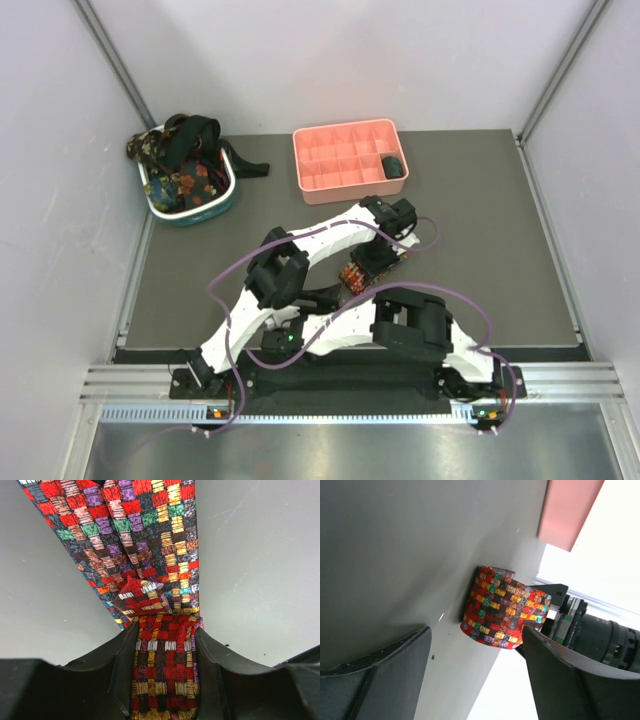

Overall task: Roll the ties
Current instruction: Roll the tie

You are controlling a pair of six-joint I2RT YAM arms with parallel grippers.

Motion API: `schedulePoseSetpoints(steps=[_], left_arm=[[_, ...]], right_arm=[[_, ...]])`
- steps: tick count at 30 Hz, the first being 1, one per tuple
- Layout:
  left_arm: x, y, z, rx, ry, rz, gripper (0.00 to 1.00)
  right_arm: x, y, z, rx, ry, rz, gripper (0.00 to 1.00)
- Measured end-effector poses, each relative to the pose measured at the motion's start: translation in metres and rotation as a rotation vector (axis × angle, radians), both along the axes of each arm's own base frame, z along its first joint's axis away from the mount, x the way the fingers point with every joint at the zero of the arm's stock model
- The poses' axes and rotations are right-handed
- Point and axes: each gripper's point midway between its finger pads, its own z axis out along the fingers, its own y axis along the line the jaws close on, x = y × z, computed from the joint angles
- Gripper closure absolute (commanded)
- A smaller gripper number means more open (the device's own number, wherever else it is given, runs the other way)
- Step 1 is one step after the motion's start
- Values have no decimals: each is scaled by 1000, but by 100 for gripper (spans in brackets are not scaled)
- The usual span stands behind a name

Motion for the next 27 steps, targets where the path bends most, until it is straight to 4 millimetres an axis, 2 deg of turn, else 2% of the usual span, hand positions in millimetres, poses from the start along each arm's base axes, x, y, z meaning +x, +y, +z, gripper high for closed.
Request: schedulePoseSetpoints(steps=[7,10,20,27], left_arm=[[-6,8,1,31,23,3,53],[-11,14,2,58,43,8,53],[-16,18,-6,85,75,7,54],[-16,18,-7,85,77,8,54]], right_arm=[[5,-4,2,29,2,-23,13],[12,-9,4,25,-3,-48,12],[35,-21,2,38,18,-138,16],[36,-23,0,46,36,-170,23]])
